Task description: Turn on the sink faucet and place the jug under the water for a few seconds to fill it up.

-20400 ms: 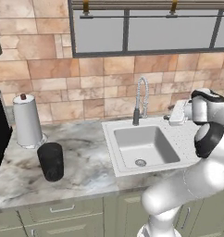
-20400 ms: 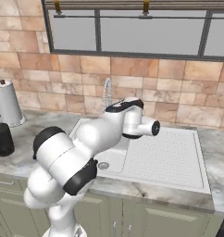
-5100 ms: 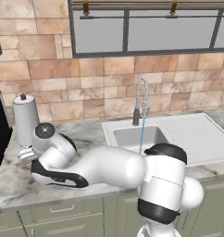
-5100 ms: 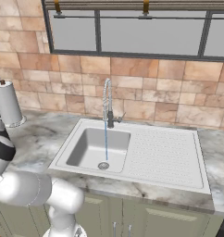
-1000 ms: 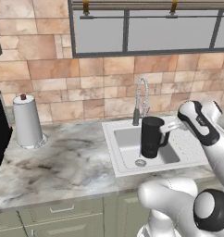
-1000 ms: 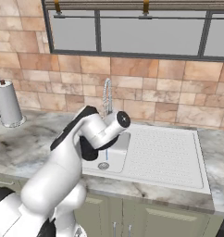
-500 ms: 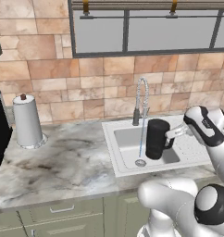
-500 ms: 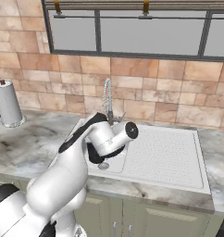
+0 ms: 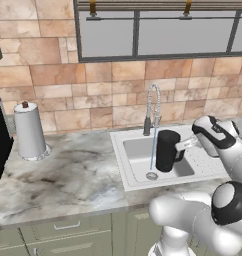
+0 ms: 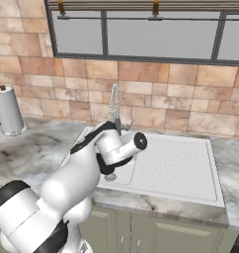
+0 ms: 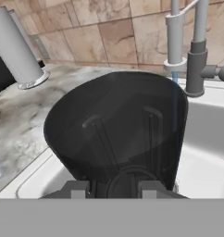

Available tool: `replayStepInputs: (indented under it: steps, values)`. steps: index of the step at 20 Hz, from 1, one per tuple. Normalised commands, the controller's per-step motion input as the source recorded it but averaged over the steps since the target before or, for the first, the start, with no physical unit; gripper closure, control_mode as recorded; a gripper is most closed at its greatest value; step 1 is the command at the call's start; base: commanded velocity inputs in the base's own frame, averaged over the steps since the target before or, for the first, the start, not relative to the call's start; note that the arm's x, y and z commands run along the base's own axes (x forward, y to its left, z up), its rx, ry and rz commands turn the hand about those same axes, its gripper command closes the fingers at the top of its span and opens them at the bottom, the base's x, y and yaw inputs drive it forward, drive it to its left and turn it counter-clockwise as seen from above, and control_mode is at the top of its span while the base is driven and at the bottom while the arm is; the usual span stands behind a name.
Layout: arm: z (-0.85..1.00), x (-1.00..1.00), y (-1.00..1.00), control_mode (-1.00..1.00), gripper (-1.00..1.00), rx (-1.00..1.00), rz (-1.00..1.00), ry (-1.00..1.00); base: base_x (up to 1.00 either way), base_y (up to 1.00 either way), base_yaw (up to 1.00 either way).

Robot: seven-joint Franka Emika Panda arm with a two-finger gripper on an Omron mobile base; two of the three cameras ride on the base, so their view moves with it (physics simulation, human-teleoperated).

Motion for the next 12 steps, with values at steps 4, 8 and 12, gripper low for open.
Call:
replayStepInputs:
  steps: [4, 8, 12]
  values:
    - [-0.18, 0.33, -0.12, -1.0, 1.0, 0.0, 0.0, 0.04, 0.0, 0.0, 0.0]
    - [-0.23, 0.31, -0.09, -1.0, 1.0, 0.0, 0.0, 0.04, 0.0, 0.0, 0.0]
    - [-0.23, 0.33, -0.02, -1.0, 1.0, 0.0, 0.0, 0.04, 0.0, 0.0, 0.0]
